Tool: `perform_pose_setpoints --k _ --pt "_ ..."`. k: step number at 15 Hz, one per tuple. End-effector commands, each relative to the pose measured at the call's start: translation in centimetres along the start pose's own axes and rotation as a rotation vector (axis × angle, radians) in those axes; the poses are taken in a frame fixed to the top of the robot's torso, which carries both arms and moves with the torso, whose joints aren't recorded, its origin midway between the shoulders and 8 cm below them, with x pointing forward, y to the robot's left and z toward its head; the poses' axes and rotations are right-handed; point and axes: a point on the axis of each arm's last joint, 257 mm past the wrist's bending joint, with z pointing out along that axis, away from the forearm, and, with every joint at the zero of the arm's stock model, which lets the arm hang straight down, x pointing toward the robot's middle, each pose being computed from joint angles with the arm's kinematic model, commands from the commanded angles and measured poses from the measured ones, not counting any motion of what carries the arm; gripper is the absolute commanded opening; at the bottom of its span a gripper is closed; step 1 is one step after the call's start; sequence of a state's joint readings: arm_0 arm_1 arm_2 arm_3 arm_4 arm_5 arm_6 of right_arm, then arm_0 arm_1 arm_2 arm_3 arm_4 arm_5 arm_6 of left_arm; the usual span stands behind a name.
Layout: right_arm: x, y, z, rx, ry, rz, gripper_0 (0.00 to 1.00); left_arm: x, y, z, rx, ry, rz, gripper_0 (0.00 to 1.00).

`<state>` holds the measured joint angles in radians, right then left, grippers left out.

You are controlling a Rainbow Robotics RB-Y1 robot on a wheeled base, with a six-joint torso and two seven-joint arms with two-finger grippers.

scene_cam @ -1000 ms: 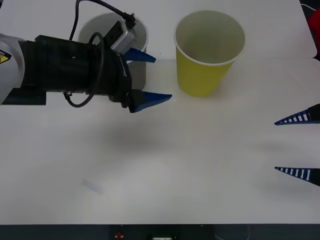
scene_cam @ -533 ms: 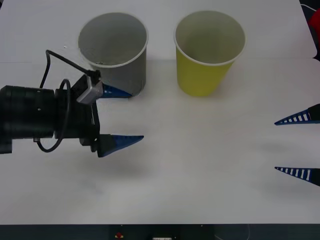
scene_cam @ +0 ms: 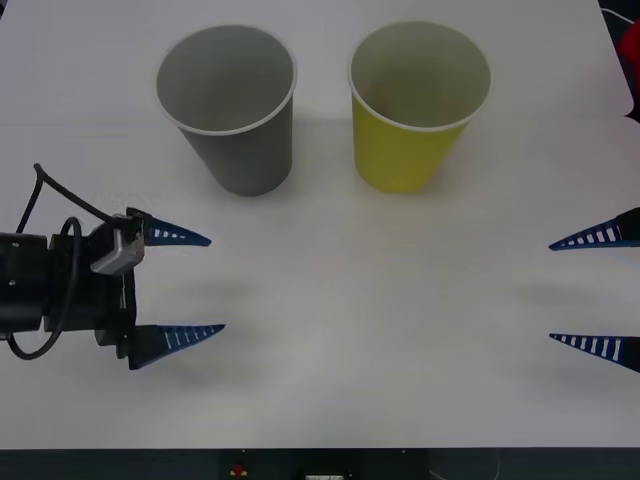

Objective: Put the can into the green bin and the plastic bottle into the gray bin

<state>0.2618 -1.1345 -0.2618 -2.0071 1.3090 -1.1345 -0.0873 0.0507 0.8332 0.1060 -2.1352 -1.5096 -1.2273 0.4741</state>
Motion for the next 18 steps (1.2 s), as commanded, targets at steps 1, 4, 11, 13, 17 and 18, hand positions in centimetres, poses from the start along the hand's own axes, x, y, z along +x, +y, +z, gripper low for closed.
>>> perform_pose_setpoints --k 1,4,11,13,17,18 --pt "0.0 0.0 0.0 0.000 0.000 0.000 1.00 2.1 -0.2 -1.3 0.043 -0.005 -0.005 1.00" --pt "0.0 0.0 0.0 0.000 0.000 0.000 1.00 4.7 0.4 -2.6 0.061 0.008 0.037 1.00" --pt "0.0 0.0 0.0 0.000 0.000 0.000 1.00 7.9 1.5 -6.8 0.080 0.156 0.094 1.00" --pt "0.0 0.0 0.0 0.000 0.000 0.000 1.00 8.2 1.6 -7.2 0.084 0.163 0.092 1.00" --pt "0.0 0.0 0.0 0.000 0.000 0.000 1.00 8.4 1.8 -7.6 0.084 0.171 0.094 1.00" --pt "0.0 0.0 0.0 0.000 0.000 0.000 1.00 8.5 1.9 -7.8 0.081 0.177 0.098 1.00"
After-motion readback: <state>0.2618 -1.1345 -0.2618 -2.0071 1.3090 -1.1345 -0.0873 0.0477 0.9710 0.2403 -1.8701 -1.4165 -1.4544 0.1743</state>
